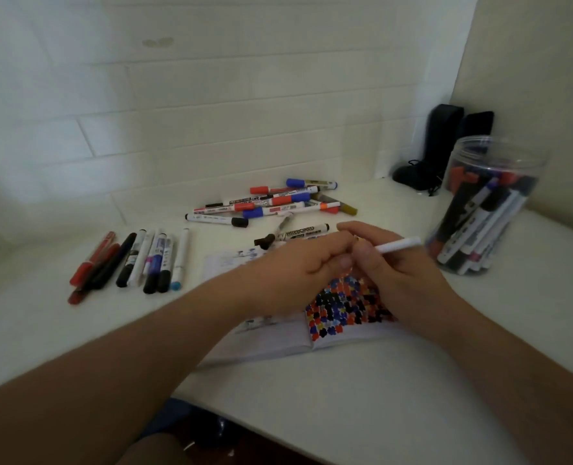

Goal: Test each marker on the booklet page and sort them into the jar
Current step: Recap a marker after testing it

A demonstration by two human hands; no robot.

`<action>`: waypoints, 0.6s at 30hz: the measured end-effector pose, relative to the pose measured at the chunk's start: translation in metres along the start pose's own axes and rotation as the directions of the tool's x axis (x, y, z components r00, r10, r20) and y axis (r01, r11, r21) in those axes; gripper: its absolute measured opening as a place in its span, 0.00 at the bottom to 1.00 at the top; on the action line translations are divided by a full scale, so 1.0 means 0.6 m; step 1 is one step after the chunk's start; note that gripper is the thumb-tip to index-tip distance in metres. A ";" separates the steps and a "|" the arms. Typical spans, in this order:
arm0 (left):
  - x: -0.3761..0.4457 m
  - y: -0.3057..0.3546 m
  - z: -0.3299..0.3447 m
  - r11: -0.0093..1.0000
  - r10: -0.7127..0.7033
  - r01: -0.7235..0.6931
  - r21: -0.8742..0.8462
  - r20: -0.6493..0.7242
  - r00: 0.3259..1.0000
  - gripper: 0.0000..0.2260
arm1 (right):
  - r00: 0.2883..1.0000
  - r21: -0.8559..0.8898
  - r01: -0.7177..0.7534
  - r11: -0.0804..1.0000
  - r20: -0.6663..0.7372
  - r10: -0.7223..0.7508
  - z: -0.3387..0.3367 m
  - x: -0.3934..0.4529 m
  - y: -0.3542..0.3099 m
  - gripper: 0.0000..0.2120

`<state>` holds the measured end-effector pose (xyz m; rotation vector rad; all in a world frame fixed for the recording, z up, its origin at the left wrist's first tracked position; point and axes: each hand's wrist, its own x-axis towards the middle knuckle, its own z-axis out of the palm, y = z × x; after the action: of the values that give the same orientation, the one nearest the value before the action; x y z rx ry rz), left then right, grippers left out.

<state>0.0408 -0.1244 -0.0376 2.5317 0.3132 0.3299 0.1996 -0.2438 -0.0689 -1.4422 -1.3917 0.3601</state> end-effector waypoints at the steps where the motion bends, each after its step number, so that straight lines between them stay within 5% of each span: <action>1: 0.000 0.004 0.010 1.000 0.012 -0.012 0.003 -0.010 1.000 0.11 | 1.000 0.074 -0.013 0.997 -0.015 0.014 0.000 -0.003 -0.002 0.18; 9: 0.003 -0.005 0.018 0.998 0.010 -0.010 -0.064 -0.010 1.000 0.07 | 0.988 0.222 -0.145 0.964 -0.016 0.153 0.007 -0.006 -0.012 0.16; 13: -0.001 -0.032 0.009 0.986 -0.122 0.121 -0.115 -0.004 0.993 0.07 | 0.964 0.322 -0.240 0.916 -0.034 0.264 -0.015 0.005 -0.017 0.17; 15: -0.002 -0.053 0.009 0.990 -0.134 0.134 -0.035 0.013 0.991 0.09 | 0.949 0.386 -0.297 0.874 0.021 0.313 -0.031 0.005 -0.021 0.19; 18: -0.005 -0.071 0.019 0.990 -0.024 0.017 0.137 0.052 0.998 0.05 | 0.940 0.254 -0.335 0.907 0.157 0.303 -0.043 -0.009 -0.029 0.15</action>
<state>0.0349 -0.0965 -0.0709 2.6648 0.3517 0.2398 0.2091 -0.2639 -0.0470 -1.4298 -1.1356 0.8288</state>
